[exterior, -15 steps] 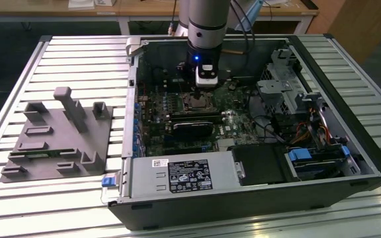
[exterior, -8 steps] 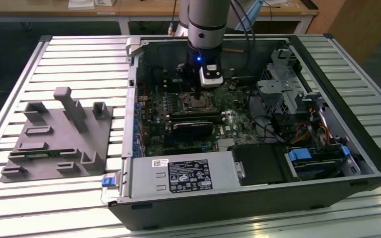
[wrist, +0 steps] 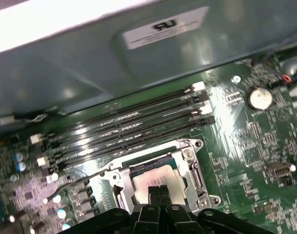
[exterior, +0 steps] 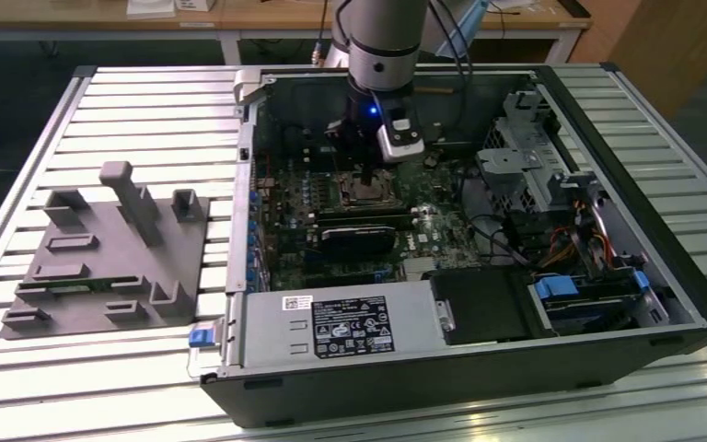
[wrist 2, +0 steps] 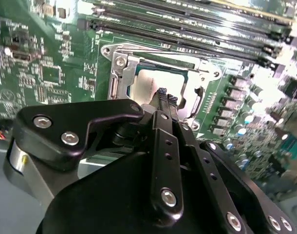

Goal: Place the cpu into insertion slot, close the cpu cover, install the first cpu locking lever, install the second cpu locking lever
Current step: 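Close the cpu cover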

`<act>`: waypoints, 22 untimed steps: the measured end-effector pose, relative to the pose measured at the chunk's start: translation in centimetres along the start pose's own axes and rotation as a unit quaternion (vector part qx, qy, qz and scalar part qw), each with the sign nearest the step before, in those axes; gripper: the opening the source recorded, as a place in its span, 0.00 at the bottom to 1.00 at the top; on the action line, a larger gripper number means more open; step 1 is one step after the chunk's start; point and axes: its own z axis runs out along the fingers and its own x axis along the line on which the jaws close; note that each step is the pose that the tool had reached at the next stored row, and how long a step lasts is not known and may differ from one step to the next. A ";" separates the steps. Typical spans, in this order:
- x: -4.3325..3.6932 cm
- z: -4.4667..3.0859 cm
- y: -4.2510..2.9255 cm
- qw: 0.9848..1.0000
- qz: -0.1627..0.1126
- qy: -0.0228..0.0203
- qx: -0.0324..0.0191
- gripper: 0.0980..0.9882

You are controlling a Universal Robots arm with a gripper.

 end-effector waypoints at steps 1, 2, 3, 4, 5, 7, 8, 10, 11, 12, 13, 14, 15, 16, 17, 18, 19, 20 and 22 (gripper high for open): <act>0.00 0.00 0.00 1.000 -0.009 0.000 0.000 0.01; 0.00 0.01 0.00 1.000 -0.018 0.000 0.000 0.01; 0.00 0.02 0.00 1.000 -0.028 0.000 0.000 0.01; 0.00 0.03 0.00 0.999 -0.037 0.000 0.000 0.01; 0.00 0.03 0.00 0.999 -0.046 0.001 0.001 0.01; 0.00 0.05 0.00 0.998 -0.064 0.001 0.001 0.01; 0.00 0.06 0.00 0.997 -0.073 0.001 0.001 0.01; 0.00 0.06 0.00 0.996 -0.091 0.001 0.001 0.01; 0.00 0.06 0.00 0.995 -0.098 0.001 0.001 0.01; 0.00 0.06 0.00 0.995 -0.102 0.001 0.001 0.01; 0.02 0.06 -0.01 0.995 -0.105 -0.002 0.001 0.01; 0.06 0.07 -0.03 0.994 -0.105 -0.007 0.000 0.01; 0.14 0.07 -0.05 0.994 -0.106 -0.015 -0.002 0.01; 0.24 0.07 -0.08 0.994 -0.106 -0.024 -0.004 0.01; 0.34 0.08 -0.11 0.994 -0.106 -0.032 -0.005 0.01; 0.41 0.10 -0.14 0.994 -0.106 -0.038 -0.007 0.01; 0.45 0.14 -0.14 0.994 -0.106 -0.040 -0.007 0.01; 0.50 0.18 -0.16 0.994 -0.106 -0.040 -0.007 0.01; 0.69 0.28 -0.23 0.994 -0.106 -0.040 -0.007 0.01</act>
